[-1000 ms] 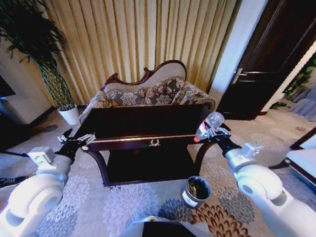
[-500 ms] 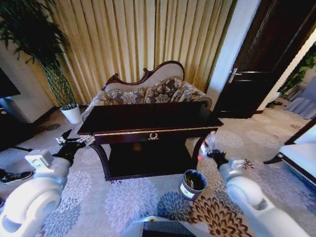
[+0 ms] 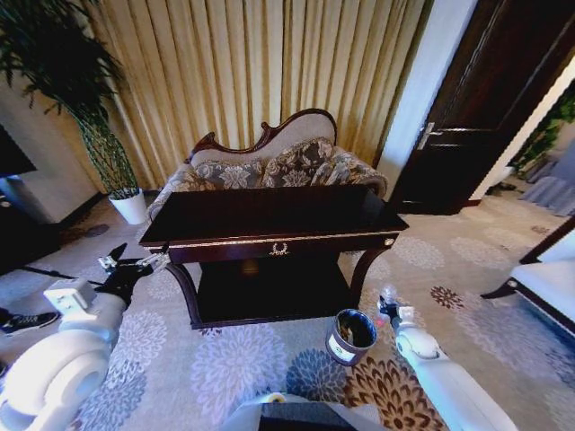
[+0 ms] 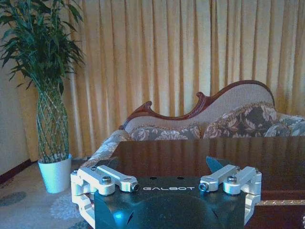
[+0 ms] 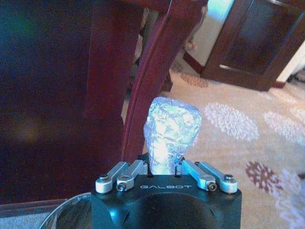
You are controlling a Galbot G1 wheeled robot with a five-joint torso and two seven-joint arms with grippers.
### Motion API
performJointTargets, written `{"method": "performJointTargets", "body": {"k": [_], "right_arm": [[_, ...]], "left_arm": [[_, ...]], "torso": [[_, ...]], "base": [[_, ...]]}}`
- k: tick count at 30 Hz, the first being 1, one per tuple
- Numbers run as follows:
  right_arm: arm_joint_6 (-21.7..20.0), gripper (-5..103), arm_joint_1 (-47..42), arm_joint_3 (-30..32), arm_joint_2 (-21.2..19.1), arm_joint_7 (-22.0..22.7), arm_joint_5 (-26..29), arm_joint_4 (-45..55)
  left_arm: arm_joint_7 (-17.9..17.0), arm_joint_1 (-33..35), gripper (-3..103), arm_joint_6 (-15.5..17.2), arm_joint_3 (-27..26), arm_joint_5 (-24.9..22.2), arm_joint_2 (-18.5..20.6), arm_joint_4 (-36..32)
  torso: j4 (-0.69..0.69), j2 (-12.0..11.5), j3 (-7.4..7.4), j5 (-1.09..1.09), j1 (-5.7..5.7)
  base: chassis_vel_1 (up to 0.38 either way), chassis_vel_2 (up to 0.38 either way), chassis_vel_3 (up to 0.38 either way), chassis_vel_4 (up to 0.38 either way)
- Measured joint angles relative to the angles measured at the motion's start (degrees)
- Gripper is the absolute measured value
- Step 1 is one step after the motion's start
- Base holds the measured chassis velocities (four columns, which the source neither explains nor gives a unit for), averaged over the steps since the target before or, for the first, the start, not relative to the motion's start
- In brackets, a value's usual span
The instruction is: Move to the front of the table and place the trash on the table into the trash bin.
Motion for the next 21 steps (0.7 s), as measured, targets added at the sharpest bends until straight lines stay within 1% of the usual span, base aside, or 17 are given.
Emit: {"method": "performJointTargets", "body": {"k": [1,2,4,6,7,8,9,11,13,17,18,20,21], "right_arm": [[0.0,21,0.9,-0.3,0.6,0.0,0.0,-1.4],[0.0,19,1.8,-0.5,1.3,0.2,-0.2,-2.6],[0.0,19,2.5,-0.6,1.8,0.3,-0.5,-3.5],[0.0,27,3.3,-0.6,2.7,0.4,-1.1,-4.8],[0.0,27,3.3,-0.6,2.9,0.4,-1.2,-4.9],[-0.1,37,3.3,-0.5,3.0,0.5,-1.2,-4.9],[-0.1,37,3.3,-0.5,3.0,0.5,-1.2,-4.9],[-0.1,48,3.0,-0.2,3.1,0.5,-1.2,-4.6],[-0.1,48,2.8,-0.2,3.0,0.5,-1.2,-4.4],[-0.2,70,2.2,0.4,2.5,0.7,-0.7,-3.5],[-0.2,70,2.2,0.4,2.5,0.7,-0.7,-3.5],[-0.2,80,1.8,0.5,2.3,0.8,-0.2,-3.0],[-0.2,80,1.8,0.5,2.3,0.8,-0.2,-3.0]], "left_arm": [[0.0,0.2,100,-0.1,0.0,0.2,-0.1,0.0],[0.0,0.5,100,-0.1,0.0,0.6,-0.2,0.0],[0.0,0.7,100,-0.2,0.0,1.0,-0.4,0.0],[0.3,1.3,100,-0.5,0.0,1.8,-1.0,0.0],[0.5,1.5,100,-0.7,0.0,2.1,-1.4,0.0],[0.7,1.7,100,-0.8,0.0,2.4,-1.7,0.0],[0.7,1.7,100,-0.8,0.0,2.4,-1.7,0.0],[0.9,1.8,100,-0.9,0.0,2.8,-2.2,0.0],[1.0,1.8,100,-1.0,0.1,3.0,-2.3,0.0],[1.1,1.7,100,-1.4,0.5,3.3,-2.2,0.0],[1.1,1.7,100,-1.4,0.5,3.3,-2.2,0.0],[1.1,1.8,100,-1.6,0.5,3.5,-2.1,0.0],[1.1,1.8,100,-1.6,0.5,3.5,-2.1,0.0]], "torso": [[0.01,0.0,0.00,0.01,0.00],[0.01,0.0,0.00,0.01,0.00],[0.01,0.0,0.00,0.00,0.00],[0.02,0.0,0.00,0.01,-0.01],[0.01,0.0,0.00,0.02,0.00],[0.01,0.0,0.00,0.01,0.00],[0.01,0.0,0.00,0.01,0.00],[0.01,0.0,0.00,0.00,-0.01],[0.00,0.0,0.00,0.00,-0.01],[0.00,0.0,0.00,0.00,0.00],[0.00,0.0,0.00,0.00,0.00],[0.00,0.0,0.00,0.01,0.00],[0.00,0.0,0.00,0.01,0.00]], "base": [[0.000,0.000,0.000,0.000],[0.000,0.000,0.000,0.000],[0.000,0.000,0.000,0.000],[0.000,0.000,0.000,0.000],[0.000,0.000,0.000,0.000],[0.000,0.000,0.000,0.000],[0.000,0.000,0.000,0.000],[0.000,0.000,0.000,0.000],[0.000,0.000,0.000,0.000],[0.000,0.000,0.000,0.000],[0.000,0.000,0.000,0.000],[0.000,0.000,0.000,0.000],[0.000,0.000,0.000,0.000]]}}
